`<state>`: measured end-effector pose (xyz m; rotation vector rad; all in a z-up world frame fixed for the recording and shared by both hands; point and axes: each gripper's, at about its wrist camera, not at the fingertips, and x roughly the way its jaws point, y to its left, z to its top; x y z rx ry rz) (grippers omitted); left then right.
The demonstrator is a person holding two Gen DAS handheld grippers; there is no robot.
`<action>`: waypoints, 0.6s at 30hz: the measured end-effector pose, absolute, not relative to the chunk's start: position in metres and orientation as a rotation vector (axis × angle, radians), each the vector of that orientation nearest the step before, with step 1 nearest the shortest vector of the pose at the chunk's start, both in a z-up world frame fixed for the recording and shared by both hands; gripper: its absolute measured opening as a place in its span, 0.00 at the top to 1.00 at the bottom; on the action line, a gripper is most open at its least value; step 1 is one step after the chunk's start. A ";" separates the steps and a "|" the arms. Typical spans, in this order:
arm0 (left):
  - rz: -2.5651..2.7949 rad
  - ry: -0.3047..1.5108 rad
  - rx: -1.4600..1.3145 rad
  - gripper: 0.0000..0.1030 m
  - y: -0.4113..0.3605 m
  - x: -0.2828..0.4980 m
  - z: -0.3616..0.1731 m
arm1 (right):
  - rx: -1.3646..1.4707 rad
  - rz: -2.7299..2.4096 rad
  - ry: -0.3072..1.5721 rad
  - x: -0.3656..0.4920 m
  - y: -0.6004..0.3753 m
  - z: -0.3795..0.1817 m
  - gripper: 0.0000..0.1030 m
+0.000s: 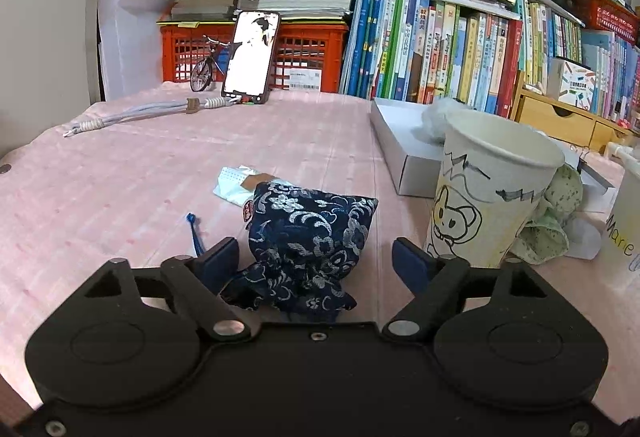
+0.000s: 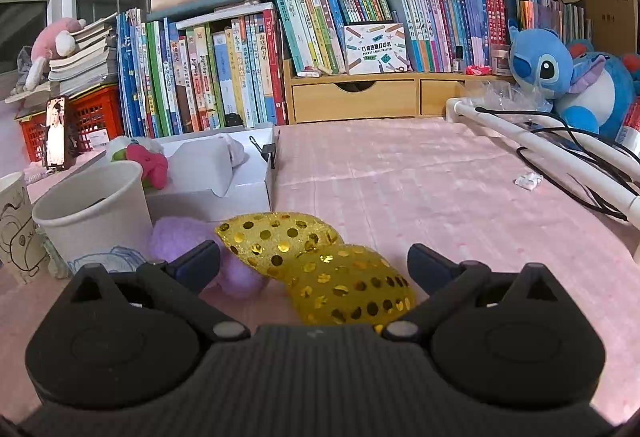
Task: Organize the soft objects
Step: 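Grasp the navy floral pouch with the left tool while the right tool grasps the gold sequined bow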
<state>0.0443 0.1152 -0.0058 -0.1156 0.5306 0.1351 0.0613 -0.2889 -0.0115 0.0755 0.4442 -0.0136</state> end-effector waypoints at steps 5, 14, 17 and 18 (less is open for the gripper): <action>0.147 0.534 -0.108 0.41 0.116 0.044 -0.007 | 0.074 -0.017 0.465 0.063 -0.289 -0.015 0.01; 0.146 0.527 -0.100 0.52 0.114 0.041 -0.004 | 0.066 -0.013 0.459 0.060 -0.289 -0.013 0.22; 0.135 0.524 -0.105 0.53 0.113 0.040 -0.002 | 0.062 -0.026 0.462 0.058 -0.290 -0.012 0.38; 0.132 0.522 -0.104 0.53 0.113 0.040 -0.001 | 0.060 -0.031 0.465 0.058 -0.290 -0.011 0.45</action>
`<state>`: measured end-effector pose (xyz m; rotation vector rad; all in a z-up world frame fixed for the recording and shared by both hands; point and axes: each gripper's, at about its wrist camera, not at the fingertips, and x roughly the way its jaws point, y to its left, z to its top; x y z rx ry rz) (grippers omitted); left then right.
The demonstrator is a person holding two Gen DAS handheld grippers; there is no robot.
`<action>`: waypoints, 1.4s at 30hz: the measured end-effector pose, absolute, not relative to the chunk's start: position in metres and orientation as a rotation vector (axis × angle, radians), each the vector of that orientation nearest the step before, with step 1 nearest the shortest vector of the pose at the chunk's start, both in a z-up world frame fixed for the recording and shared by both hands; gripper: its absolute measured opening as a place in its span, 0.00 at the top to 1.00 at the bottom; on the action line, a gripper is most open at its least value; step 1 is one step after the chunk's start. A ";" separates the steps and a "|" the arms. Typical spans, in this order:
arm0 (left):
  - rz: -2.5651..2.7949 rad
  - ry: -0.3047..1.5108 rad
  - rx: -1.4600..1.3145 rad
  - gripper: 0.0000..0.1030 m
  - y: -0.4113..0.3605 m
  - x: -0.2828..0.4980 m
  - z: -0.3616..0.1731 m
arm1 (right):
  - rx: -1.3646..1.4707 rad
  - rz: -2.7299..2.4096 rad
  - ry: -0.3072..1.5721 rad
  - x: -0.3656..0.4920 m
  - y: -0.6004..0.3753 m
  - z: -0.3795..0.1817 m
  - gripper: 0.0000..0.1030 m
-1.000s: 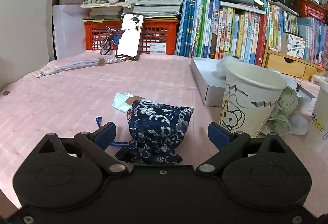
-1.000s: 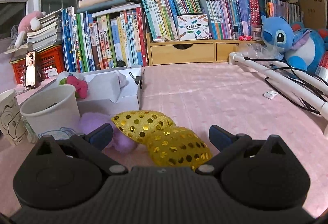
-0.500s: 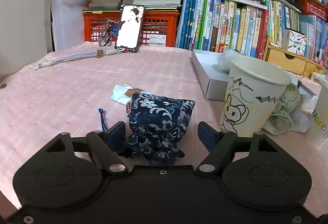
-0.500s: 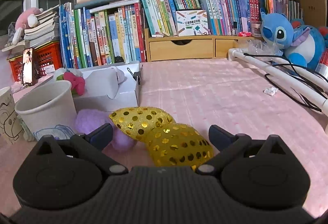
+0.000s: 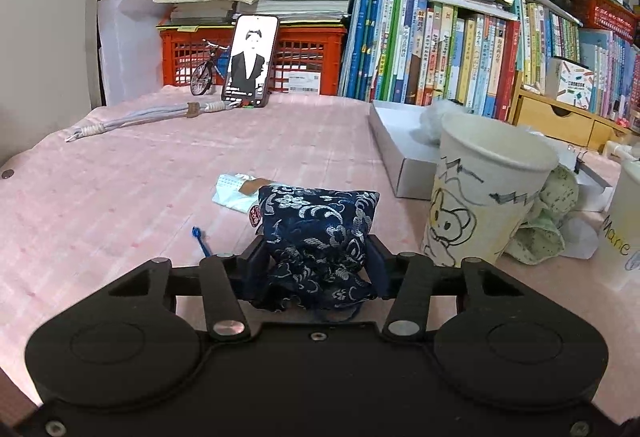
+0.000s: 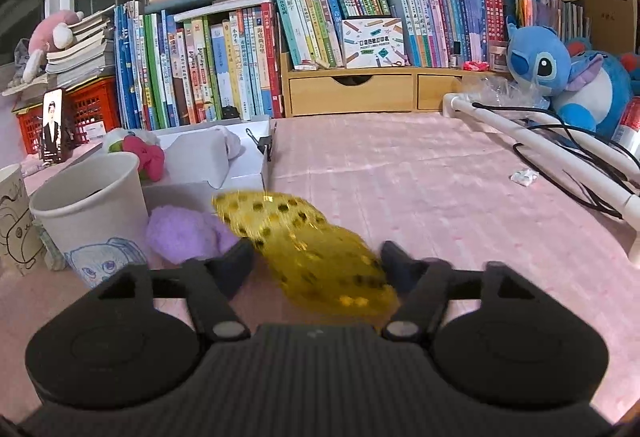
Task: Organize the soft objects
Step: 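Grasp the navy floral pouch with the left tool while the right tool grasps the gold sequined bow, then carry the pouch and gold bow into the white tray with both tools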
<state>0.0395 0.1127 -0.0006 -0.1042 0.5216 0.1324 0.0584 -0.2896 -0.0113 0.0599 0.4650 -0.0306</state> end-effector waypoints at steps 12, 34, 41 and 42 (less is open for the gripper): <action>0.113 0.473 -0.098 0.55 0.110 0.034 0.019 | 0.040 -0.029 0.410 0.051 -0.286 0.001 0.49; -0.021 0.470 -0.127 0.55 0.113 0.078 0.086 | 0.021 0.050 0.371 0.087 -0.270 0.050 0.49; -0.101 0.544 -0.155 0.55 0.109 0.120 0.111 | 0.101 0.088 0.448 0.118 -0.270 0.071 0.49; -0.107 0.556 -0.155 0.55 0.108 0.128 0.114 | 0.120 0.093 0.470 0.125 -0.270 0.075 0.49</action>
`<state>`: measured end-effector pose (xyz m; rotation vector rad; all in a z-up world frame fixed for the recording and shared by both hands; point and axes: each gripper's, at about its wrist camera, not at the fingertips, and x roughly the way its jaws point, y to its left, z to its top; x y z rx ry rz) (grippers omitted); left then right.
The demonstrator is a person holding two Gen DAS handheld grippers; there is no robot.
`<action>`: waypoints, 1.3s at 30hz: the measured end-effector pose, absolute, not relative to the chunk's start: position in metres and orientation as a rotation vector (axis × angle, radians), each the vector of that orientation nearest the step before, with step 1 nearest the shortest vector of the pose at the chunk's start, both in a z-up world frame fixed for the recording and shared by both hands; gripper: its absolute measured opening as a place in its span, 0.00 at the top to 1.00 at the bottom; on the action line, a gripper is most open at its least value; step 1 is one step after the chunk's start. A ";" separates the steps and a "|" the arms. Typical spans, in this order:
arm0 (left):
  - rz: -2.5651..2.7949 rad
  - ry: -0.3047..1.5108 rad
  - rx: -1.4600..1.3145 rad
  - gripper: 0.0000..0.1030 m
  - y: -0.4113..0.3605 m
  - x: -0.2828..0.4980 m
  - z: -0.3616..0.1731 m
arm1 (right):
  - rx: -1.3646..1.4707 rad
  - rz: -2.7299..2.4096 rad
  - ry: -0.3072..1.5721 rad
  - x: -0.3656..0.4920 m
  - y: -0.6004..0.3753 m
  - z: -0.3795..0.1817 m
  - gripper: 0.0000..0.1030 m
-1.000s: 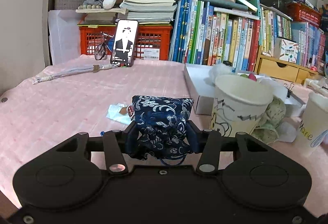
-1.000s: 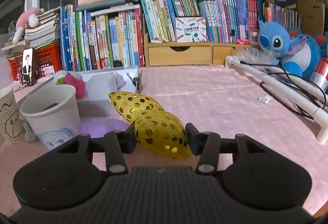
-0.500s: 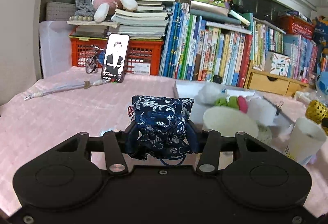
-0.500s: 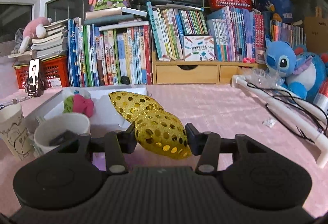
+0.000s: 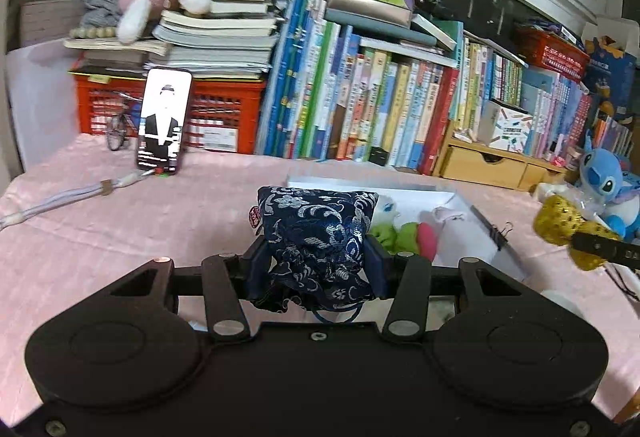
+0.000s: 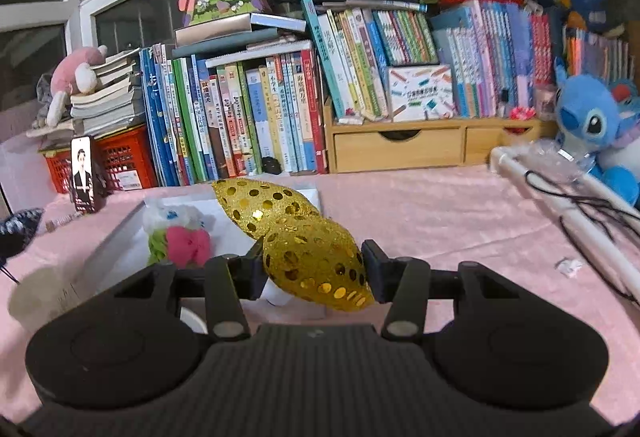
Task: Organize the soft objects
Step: 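Carry the pouch and gold bow into the white tray with both tools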
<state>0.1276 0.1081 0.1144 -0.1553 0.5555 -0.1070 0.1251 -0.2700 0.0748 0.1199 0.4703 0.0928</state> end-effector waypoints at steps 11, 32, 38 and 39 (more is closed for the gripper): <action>-0.157 0.771 -0.185 0.55 0.086 0.213 0.116 | 0.392 0.095 0.680 0.195 -0.275 0.081 0.49; -0.101 1.049 -0.220 0.55 0.065 0.294 0.067 | 0.474 -0.023 0.823 0.247 -0.267 0.054 0.49; -0.106 1.075 -0.236 0.54 0.060 0.301 0.061 | 0.485 -0.017 0.865 0.255 -0.265 0.046 0.49; -0.110 1.081 -0.245 0.54 0.059 0.302 0.060 | 0.494 -0.015 0.876 0.256 -0.266 0.045 0.49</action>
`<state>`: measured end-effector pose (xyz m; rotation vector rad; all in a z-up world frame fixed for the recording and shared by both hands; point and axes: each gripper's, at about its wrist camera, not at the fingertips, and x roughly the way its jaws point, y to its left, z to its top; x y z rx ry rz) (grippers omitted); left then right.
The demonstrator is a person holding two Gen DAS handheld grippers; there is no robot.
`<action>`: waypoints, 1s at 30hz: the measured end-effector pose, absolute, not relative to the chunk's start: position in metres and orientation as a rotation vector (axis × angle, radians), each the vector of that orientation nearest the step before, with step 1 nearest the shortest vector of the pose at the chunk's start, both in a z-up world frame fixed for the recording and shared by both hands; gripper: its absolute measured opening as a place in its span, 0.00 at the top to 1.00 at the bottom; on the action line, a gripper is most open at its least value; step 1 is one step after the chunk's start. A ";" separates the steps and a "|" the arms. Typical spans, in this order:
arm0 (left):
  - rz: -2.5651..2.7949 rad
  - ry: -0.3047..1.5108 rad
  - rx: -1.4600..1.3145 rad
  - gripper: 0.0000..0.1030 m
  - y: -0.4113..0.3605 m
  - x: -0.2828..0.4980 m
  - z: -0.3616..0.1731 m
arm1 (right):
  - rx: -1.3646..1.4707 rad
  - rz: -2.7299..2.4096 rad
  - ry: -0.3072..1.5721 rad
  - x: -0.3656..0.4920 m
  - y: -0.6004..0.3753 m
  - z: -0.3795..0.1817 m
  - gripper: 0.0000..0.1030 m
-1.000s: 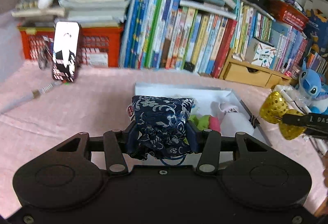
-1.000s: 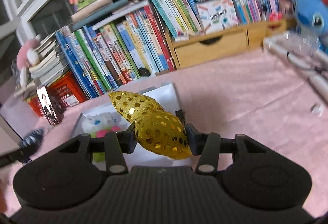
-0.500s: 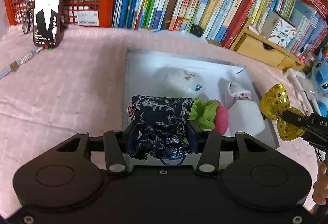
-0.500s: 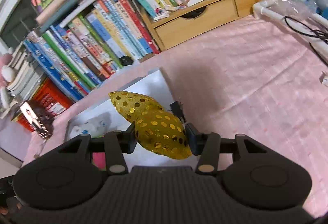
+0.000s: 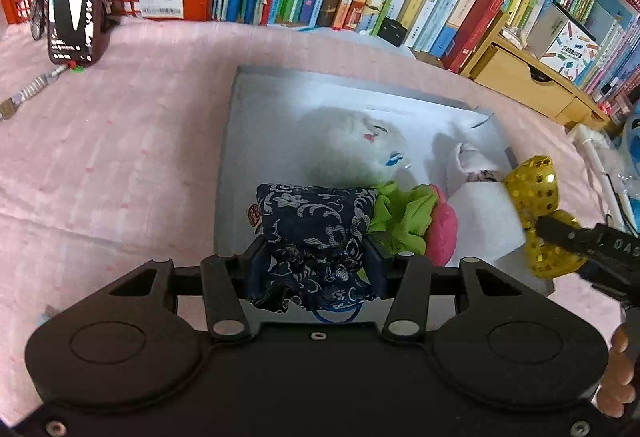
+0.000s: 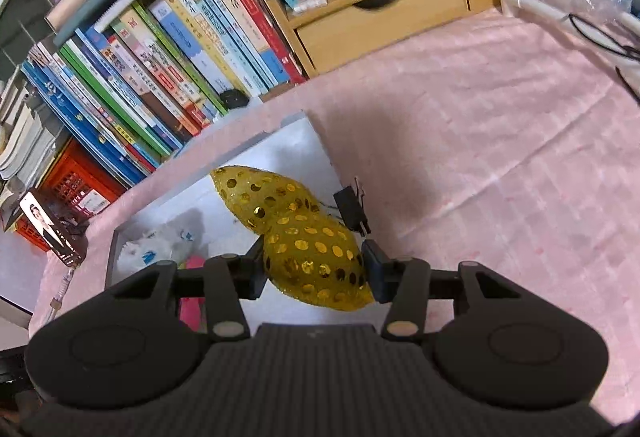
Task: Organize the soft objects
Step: 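Carry the pouch and gold bow into the white tray with both tools, then open both tools to release the pouch and bow in the tray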
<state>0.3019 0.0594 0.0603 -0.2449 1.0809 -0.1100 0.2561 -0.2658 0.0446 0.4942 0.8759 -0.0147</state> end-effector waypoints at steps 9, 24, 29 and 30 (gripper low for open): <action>-0.128 1.109 -0.260 0.53 0.053 0.308 0.057 | 0.515 0.009 0.948 0.264 -0.266 0.035 0.52; -0.184 1.100 -0.224 0.30 0.038 0.306 0.061 | 0.523 0.055 0.997 0.267 -0.271 0.034 0.48; -0.188 1.021 -0.190 0.20 0.038 0.295 0.079 | 0.502 0.062 0.957 0.259 -0.270 0.042 0.31; -0.189 1.005 -0.181 0.19 0.038 0.292 0.084 | 0.500 0.066 0.949 0.257 -0.270 0.045 0.30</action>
